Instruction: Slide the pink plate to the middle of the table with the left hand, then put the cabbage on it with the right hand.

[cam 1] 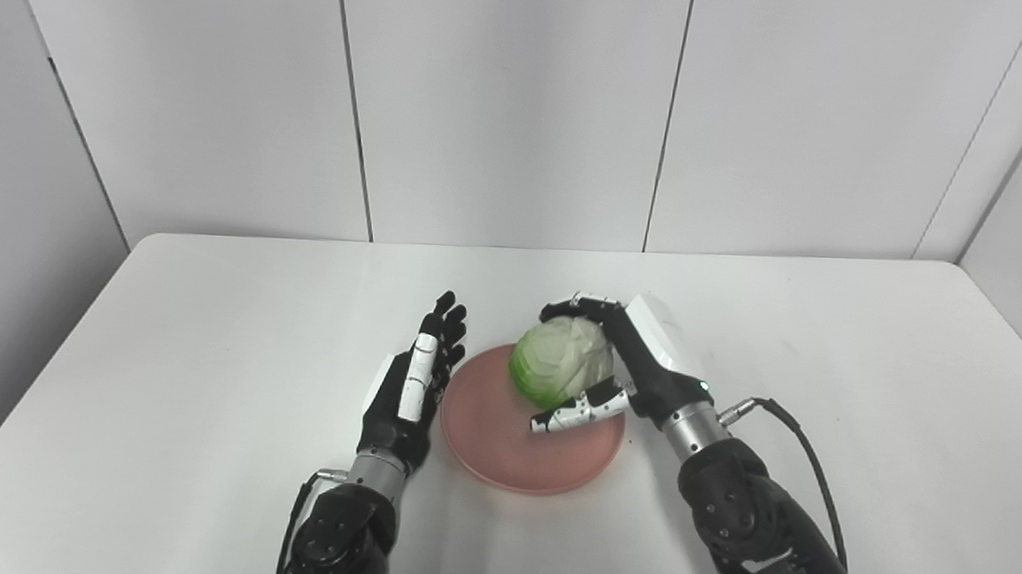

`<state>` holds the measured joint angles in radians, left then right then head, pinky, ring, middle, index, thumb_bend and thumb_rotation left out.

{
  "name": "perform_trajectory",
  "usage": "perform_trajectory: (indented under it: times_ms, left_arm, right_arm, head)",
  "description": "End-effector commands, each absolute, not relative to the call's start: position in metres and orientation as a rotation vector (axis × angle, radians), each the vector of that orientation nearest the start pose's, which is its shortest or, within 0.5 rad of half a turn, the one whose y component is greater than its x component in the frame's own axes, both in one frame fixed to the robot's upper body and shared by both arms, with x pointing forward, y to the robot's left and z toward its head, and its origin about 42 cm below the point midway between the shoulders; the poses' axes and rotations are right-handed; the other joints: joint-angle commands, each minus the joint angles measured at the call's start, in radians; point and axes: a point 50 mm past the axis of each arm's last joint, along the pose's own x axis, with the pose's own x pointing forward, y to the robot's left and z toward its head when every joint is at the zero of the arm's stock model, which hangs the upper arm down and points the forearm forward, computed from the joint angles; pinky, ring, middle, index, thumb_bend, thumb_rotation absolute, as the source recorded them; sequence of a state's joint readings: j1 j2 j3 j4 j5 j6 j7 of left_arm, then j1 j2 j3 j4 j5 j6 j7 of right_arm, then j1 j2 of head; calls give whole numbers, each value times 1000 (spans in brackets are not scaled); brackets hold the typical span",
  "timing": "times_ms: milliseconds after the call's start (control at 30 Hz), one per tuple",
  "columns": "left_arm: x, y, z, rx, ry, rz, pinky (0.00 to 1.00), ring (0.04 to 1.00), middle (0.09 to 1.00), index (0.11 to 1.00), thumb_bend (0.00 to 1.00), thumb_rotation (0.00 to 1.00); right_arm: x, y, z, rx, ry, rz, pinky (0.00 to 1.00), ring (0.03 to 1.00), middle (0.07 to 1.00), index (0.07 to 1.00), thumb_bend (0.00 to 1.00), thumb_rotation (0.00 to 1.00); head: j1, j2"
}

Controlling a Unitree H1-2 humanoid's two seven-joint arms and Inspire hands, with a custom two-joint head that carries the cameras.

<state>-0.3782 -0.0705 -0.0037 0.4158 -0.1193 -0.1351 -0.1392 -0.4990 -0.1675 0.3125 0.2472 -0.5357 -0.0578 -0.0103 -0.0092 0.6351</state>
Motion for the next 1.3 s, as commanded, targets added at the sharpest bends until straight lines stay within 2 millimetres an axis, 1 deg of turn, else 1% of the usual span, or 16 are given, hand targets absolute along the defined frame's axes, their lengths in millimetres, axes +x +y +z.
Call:
perform_trajectory:
  times_ms: [0,233,400,433,467,500,567,633,700,733,867,933,967,1133,1167,1267]
  left_arm:
    - [385,131,99,-175,-54,-247,992,995,980,980,776,1000]
    - [385,132,100,-177,-53,-252,998,1000,987,987,774,1000]
    - [383,131,99,-173,-53,-256,998,1000,992,991,776,1000]
    - [383,132,99,-172,-53,-256,997,999,993,990,774,1000]
    - [383,132,99,-172,-52,-256,996,996,992,989,775,1000]
    - [383,132,99,-173,-51,-256,995,995,991,988,776,1000]
    - [384,132,97,-178,-53,-256,993,995,993,986,785,1000]
    - [384,132,97,-177,-56,-258,981,987,990,981,776,1000]
    - [384,132,96,-179,-56,-259,978,984,988,979,772,1000]
    - [384,132,96,-182,-54,-259,976,985,989,978,774,1000]
    - [384,133,95,-190,-48,-258,986,992,991,977,777,1000]
    - [384,133,95,-192,-51,-259,996,998,993,980,771,1000]
    - [384,134,96,-192,-50,-259,999,1000,996,981,772,1000]
    - [383,136,97,-195,-46,-260,1000,1000,1000,987,770,1000]
    - [383,137,98,-195,-46,-260,1000,1000,1000,992,766,1000]
    - [382,138,99,-193,-48,-259,1000,1000,1000,995,765,1000]
  right_arm:
    - [429,-134,216,-797,-494,315,369,439,513,484,517,0]
    - [430,-131,197,-876,-485,343,320,412,508,507,516,0]
    - [429,-133,187,-908,-494,339,373,416,520,536,513,0]
    - [427,-134,186,-917,-502,336,406,498,612,514,515,83]
    - [426,-135,185,-923,-508,335,482,600,695,656,597,184]
    - [424,-135,185,-926,-517,332,522,652,738,729,639,238]
    - [421,-136,186,-917,-535,329,660,797,847,856,672,428]
    - [419,-137,188,-892,-554,333,779,890,922,931,692,543]
    - [417,-139,189,-872,-570,337,812,914,943,951,698,571]
    - [416,-140,190,-864,-578,339,873,961,977,980,711,591]
    - [411,-144,192,-821,-619,323,954,998,999,999,737,622]
    - [408,-148,192,-791,-633,321,982,1000,1000,1000,739,672]
    - [407,-150,191,-768,-637,322,994,1000,1000,1000,747,731]
    - [403,-161,186,-653,-663,306,1000,1000,1000,1000,779,810]
    - [402,-163,185,-628,-664,297,985,1000,1000,1000,815,825]
    - [399,-168,179,-562,-647,234,944,1000,1000,1000,835,832]
  head:
    - [1,-1]
    - [-9,-1]
    - [-13,1]
    - [-15,2]
    - [-16,2]
    - [-19,1]
    - [-22,1]
    - [-25,0]
    - [-26,0]
    - [-26,0]
    - [-31,-1]
    - [-33,1]
    - [-33,1]
    - [-36,3]
    - [-36,3]
    - [-40,5]
